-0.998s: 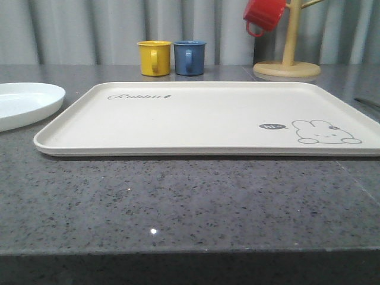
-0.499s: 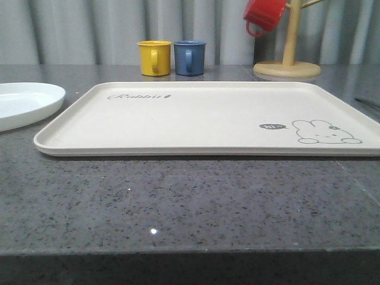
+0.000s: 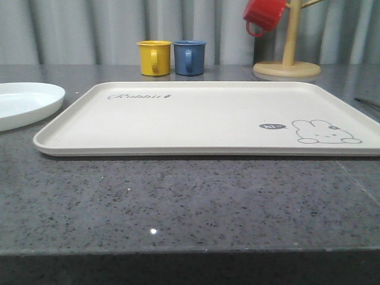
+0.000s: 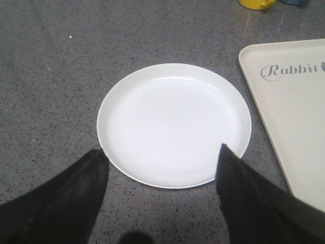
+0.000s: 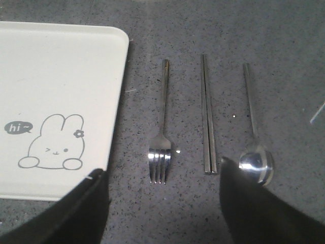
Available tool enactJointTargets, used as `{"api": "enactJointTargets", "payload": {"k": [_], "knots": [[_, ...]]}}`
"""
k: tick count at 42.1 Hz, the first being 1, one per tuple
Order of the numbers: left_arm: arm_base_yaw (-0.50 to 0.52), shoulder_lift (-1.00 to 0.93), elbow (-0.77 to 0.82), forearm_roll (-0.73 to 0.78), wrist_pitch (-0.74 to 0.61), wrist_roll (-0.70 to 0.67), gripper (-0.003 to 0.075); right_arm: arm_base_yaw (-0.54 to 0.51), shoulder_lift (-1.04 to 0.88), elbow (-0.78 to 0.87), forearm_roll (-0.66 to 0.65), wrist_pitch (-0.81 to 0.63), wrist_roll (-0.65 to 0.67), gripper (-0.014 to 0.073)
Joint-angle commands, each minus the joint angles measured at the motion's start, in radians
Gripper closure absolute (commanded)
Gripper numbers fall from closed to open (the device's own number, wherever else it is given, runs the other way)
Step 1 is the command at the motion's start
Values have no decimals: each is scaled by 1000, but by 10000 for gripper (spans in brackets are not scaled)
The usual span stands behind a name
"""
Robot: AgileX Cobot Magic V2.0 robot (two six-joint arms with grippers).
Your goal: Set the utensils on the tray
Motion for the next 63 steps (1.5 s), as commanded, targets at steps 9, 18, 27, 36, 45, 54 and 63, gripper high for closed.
{"api": "enactJointTargets", "payload": {"k": [9,18,27,36,45,54,63], "knots": [[23,174,-84,60,-7,-3,260,-4,6,-30,-16,-76,-8,95],[198,362,-188,-46,70,61,261,-4,6,-30,-16,-76,-8,95],[345,548,-268,-463,108,397,261,-4,6,-30,-16,-76,-8,95],[357,670,-323,-511,104,422,261,-4,6,-30,-16,-76,-8,95],[357,732,-351,-561,87,451,261,-4,6,-30,-16,-76,-8,95],[357,743,-361,-561,83,451,428,-4,6,-30,-16,-76,-8,95],[357,743,-361,-547,87,451,678,-4,6,-30,-16,-76,-8,95]]}}
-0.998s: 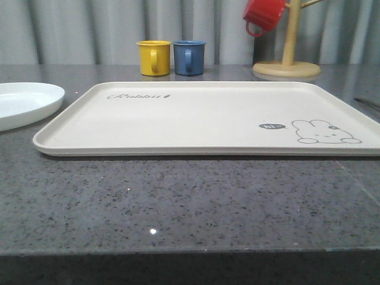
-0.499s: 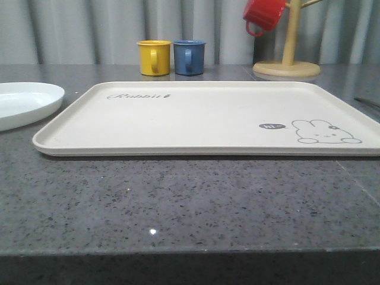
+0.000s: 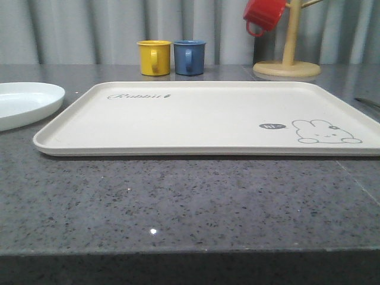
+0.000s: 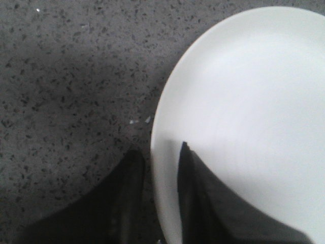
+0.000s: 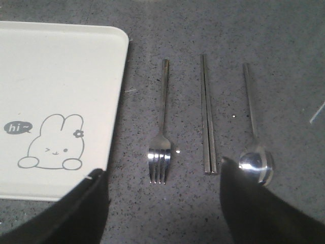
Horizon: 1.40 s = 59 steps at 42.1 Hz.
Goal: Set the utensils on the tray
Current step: 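Grasp the white plate's rim with the left gripper and lift, then carry the plate over the tray and lower it, left gripper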
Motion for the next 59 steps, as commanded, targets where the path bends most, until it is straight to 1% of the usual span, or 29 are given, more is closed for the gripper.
{"api": "enactJointTargets", "payload": {"k": [1,3,4,16,22,26,34,40,42,50,56,59], "knots": [[2,-34,-31,-18,-24,4,696,-4,6,-30,-14,-76,-6,95],[2,-34,-31,-18,-24,4,735,-4,6,-30,-14,-76,-6,95],[2,-34,-31,-18,-24,4,740,-4,6,-30,-14,-76,-6,95],[2,-63,-51,-23,-24,4,741,-4,6,-30,-14,-76,-6,95],[0,-126,-89,-43,14,4,741,-4,6,-30,-14,-76,-6,95],[-25,-159,-115,-50,44,4,741,-4,6,-30,-14,-76,-6,95],[-157,-170,-138,-50,62,4,741,-4,6,-30,-14,-76,-6,95],[-288,-147,-138,-56,46,4,741,-4,6,-30,-14,-76,-6,95],[-338,-132,-138,-71,34,4,741,-4,6,-30,-14,-76,-6,95],[-476,-52,-138,-112,-50,4,741,-4,6,-30,-14,-76,-6,95],[-532,6,-138,-120,-118,4,741,-4,6,-30,-14,-76,-6,95],[-538,38,-138,-160,-140,4,741,-4,6,-30,-14,-76,-6,95]]}}
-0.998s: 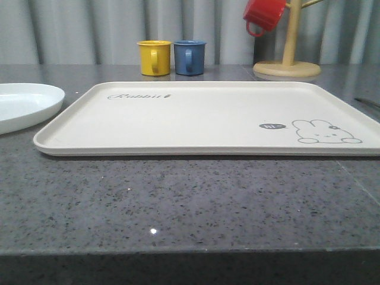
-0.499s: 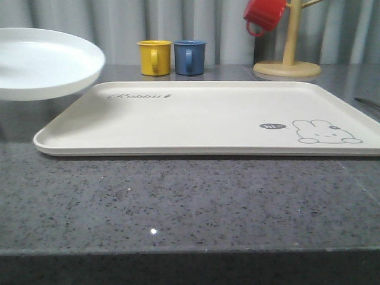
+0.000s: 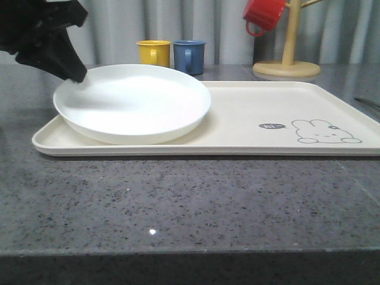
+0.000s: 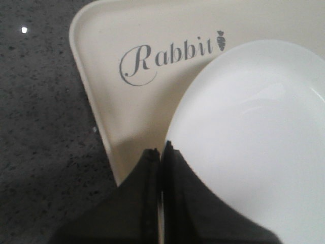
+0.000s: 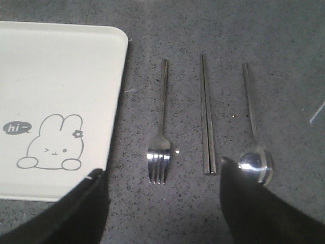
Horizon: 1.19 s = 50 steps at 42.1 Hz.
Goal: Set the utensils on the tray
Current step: 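Carry the plate over the tray and lower it, left gripper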
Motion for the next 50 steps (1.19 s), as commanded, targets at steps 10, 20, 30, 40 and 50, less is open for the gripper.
{"api": "enactJointTargets", "payload": {"k": [10,20,30,40,50], "knots": [[-14,41,-34,-105,-53,0,622,-4,6,-30,-14,-76,-6,95],[-12,16,-34,-75,-49,0,268,-4,6,-30,-14,-76,-6,95],[-22,-127,-34,8,-2,5,272,-4,6,-30,-14,-76,-6,95],[-176,-307,-15,176,52,23,278,-4,6,-30,-14,-76,-6,95],[-332,-494,102,479,59,-249,302,-4,6,-30,-14,-76,-6,95]]}}
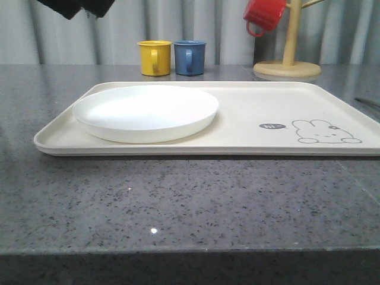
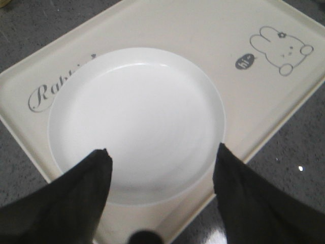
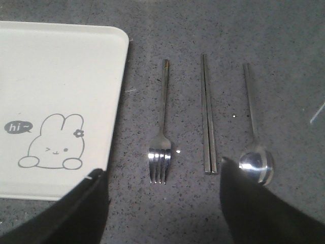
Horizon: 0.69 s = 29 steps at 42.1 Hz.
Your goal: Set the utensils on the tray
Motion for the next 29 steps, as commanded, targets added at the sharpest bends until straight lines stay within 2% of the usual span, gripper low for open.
{"api": "enactJointTargets", "payload": {"k": [1,6,19,29], "knots": [[-50,-103,23,144,-40,-168,302,-4,6,-30,-14,-76,-6,95],[-72,-211,82,249,-40,-264,302,-4,6,-30,-14,-76,-6,95],[-70,-452,208,246,-38,-271,302,-4,6,-30,-14,-76,-6,95],[-70,-485,217,246,-38,-271,302,-4,6,-30,-14,-76,-6,95]]}}
